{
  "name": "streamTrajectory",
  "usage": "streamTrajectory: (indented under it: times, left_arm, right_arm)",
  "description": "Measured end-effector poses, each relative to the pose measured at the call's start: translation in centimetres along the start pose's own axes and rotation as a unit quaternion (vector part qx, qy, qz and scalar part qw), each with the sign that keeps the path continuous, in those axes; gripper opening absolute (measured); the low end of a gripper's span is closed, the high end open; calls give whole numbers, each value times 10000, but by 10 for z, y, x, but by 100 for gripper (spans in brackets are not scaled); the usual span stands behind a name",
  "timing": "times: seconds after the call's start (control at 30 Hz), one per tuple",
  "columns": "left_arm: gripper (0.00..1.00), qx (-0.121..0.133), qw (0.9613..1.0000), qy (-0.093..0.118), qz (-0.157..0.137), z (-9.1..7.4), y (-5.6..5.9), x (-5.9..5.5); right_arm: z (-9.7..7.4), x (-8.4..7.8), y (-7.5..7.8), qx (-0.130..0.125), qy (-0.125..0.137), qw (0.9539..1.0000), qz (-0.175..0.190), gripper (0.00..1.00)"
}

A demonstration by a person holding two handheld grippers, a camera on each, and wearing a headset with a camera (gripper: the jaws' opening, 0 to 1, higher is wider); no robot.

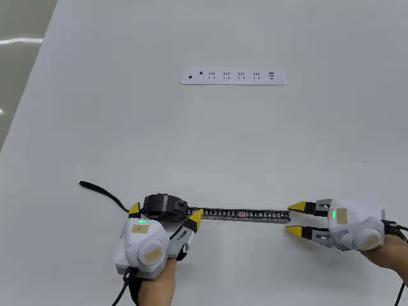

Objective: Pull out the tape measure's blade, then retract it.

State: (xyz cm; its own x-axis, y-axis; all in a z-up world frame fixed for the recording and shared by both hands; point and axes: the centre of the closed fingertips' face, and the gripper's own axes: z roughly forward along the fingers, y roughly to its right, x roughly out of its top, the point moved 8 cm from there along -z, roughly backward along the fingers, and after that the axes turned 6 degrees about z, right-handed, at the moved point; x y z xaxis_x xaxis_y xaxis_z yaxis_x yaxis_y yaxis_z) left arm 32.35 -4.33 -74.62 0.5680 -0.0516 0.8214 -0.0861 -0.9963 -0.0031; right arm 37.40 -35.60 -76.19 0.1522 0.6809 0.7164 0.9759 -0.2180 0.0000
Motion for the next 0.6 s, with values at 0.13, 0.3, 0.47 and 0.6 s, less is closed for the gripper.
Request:
streamTrajectory:
  times: [0.13, 0.3, 0.47, 0.6]
  left_arm:
    - [80, 15, 10000, -38, 20, 2, -1, -1]
    - [79, 61, 9999, -95, -13, 6, -1, -4]
    - [79, 110, 9998, -133, -73, 7, -1, -5]
    - [79, 158, 9997, -142, -112, 8, -2, -5]
  right_arm:
    - [2, 0, 2, 38, -17, 10000, 36, 17]
    - [6, -3, 3, 76, -40, 9999, 64, 16]
    - [6, -3, 4, 120, -22, 9999, 89, 14]
    - [6, -3, 3, 131, -36, 9999, 46, 13]
